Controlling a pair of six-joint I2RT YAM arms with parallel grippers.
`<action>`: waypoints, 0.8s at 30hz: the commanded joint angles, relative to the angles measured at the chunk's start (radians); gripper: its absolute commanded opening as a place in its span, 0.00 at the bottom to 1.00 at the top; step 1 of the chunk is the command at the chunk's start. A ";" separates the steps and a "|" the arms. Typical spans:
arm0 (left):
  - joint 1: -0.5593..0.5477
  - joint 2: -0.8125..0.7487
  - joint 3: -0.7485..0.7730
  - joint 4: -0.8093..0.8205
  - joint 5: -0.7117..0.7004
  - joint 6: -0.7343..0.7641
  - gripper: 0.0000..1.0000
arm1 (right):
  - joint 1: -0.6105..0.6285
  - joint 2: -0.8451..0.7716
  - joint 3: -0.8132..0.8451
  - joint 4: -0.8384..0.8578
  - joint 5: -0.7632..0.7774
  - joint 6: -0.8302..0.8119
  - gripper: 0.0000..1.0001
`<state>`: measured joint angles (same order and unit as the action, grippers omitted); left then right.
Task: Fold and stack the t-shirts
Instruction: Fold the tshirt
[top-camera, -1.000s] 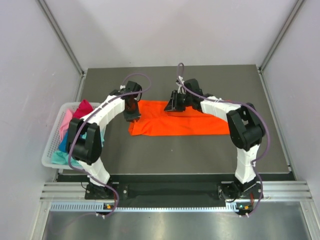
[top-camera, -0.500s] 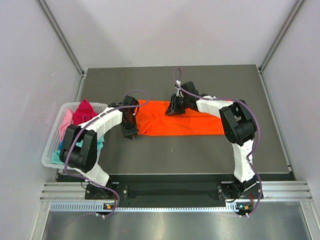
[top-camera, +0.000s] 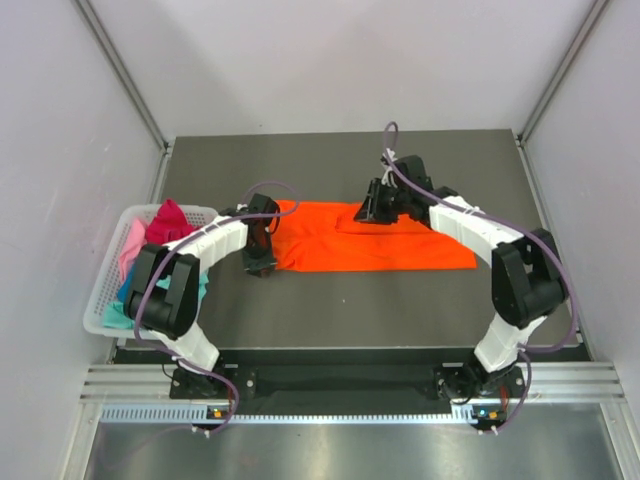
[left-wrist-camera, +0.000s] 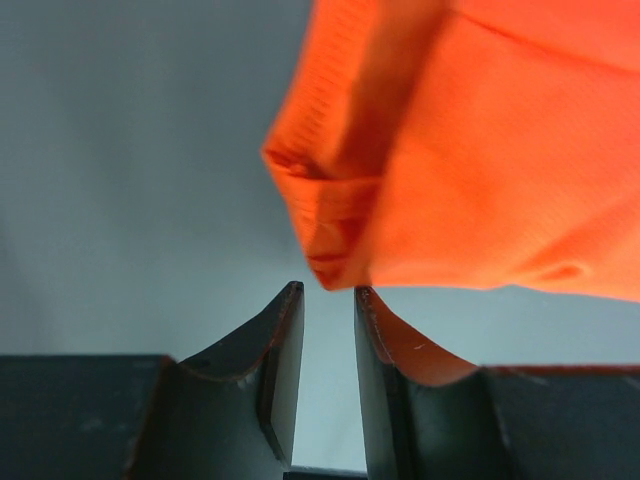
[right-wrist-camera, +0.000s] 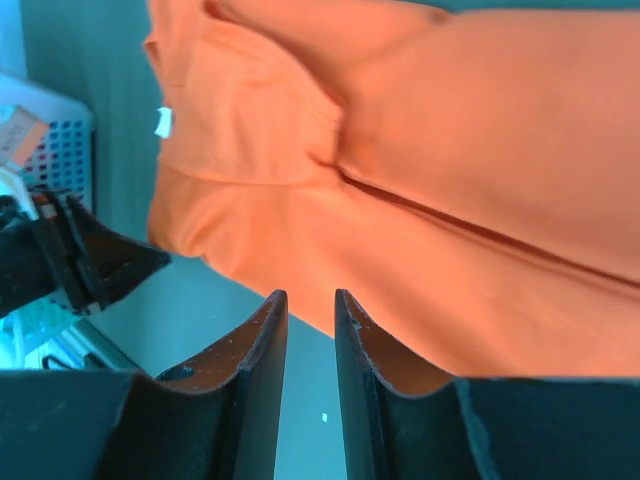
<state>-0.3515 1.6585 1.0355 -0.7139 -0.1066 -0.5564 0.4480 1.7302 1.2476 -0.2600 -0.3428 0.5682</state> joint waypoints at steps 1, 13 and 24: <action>0.006 -0.011 0.005 0.004 -0.113 -0.014 0.33 | -0.054 -0.099 -0.100 -0.044 0.077 0.008 0.27; 0.008 0.029 0.047 0.004 -0.117 -0.004 0.31 | -0.345 -0.360 -0.362 -0.185 0.318 0.107 0.25; 0.008 0.072 0.113 -0.085 -0.272 -0.028 0.28 | -0.477 -0.308 -0.438 -0.191 0.448 0.084 0.24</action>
<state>-0.3477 1.7275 1.1110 -0.7517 -0.2962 -0.5735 0.0151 1.3960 0.8215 -0.4557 0.0349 0.6579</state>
